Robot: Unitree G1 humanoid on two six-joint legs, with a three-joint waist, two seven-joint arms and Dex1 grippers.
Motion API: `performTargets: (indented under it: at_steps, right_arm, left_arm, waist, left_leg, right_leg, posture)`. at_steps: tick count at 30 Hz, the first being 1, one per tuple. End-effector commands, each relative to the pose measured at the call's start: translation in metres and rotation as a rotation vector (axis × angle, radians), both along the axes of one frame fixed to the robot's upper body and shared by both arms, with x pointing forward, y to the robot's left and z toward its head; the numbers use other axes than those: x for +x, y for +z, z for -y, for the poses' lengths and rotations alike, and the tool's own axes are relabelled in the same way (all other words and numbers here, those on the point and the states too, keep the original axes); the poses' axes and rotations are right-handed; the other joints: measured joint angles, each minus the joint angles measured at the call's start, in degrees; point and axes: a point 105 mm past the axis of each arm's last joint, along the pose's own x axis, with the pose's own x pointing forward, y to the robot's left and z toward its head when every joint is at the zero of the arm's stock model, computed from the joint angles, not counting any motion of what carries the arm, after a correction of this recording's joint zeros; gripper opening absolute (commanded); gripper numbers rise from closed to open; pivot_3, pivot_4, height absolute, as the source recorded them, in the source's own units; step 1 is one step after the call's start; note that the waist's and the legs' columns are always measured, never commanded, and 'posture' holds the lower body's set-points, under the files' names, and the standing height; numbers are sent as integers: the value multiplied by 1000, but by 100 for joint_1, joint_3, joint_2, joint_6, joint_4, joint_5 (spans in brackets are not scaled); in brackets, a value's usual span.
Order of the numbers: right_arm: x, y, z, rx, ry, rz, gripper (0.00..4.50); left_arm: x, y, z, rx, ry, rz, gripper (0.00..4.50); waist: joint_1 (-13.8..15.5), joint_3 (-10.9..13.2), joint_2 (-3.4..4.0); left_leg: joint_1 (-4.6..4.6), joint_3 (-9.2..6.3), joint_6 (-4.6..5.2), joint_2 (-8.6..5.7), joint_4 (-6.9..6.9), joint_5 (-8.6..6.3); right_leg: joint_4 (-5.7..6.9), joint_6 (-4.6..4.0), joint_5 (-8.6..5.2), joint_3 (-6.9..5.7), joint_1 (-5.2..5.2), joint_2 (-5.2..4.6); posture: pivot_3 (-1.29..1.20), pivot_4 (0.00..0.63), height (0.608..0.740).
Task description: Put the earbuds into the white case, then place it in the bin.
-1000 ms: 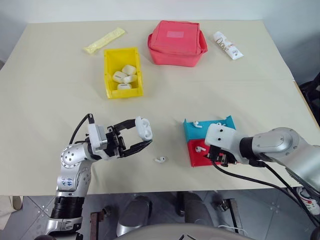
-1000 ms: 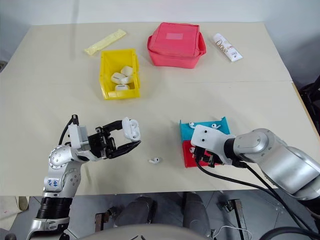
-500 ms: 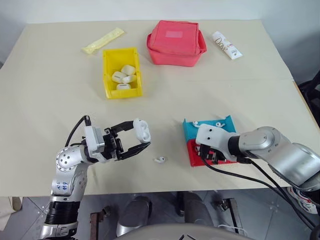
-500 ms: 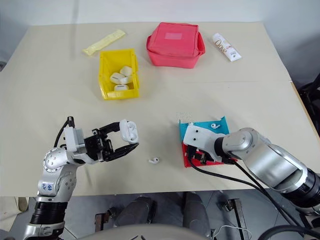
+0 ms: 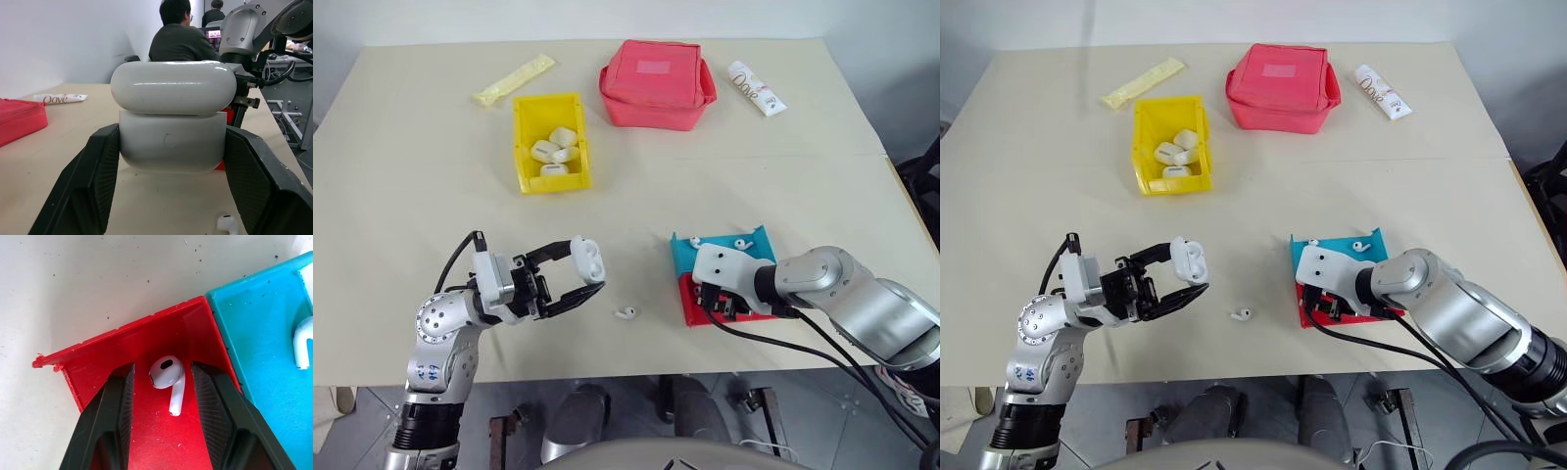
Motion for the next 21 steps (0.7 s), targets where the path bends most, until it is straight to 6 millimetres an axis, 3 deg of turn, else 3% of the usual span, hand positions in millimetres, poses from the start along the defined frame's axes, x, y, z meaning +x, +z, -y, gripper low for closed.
performTargets:
  at_steps: [1,14,17,20,21]
  right_arm:
    - [-1,-1,0,-8,16,2,1879]
    - [-3,-5,3,-21,18,-16,1879]
    - [-3,-6,4,-23,17,-19,1281]
    - [-2,-6,4,-22,13,-18,378]
    - [-1,-6,4,-22,11,-15,343]
  left_arm:
    - [-5,12,-1,-21,0,45,2782]
    - [-4,13,-1,-24,4,49,2782]
    - [-3,13,-1,-24,6,50,2782]
    - [-3,13,-1,-24,7,50,2782]
    - [-3,13,-1,-24,8,50,2782]
  waist:
    - [0,0,0]
    - [1,0,0]
    - [0,0,0]
    - [1,-2,-3]
    - [1,-2,-4]
  left_leg:
    - [0,0,0,0,0,0]
    - [0,0,0,0,0,0]
    - [0,0,0,0,0,-1]
    - [1,0,0,0,0,0]
    - [2,0,-1,1,0,-1]
  right_leg:
    - [0,0,0,0,0,0]
    - [-1,0,0,0,1,0]
    - [-1,0,0,0,1,0]
    - [0,0,0,0,2,0]
    - [0,0,0,-1,3,0]
  posture:
    - [0,150,740]
    - [0,150,740]
    - [0,150,740]
    - [0,150,740]
    - [0,150,740]
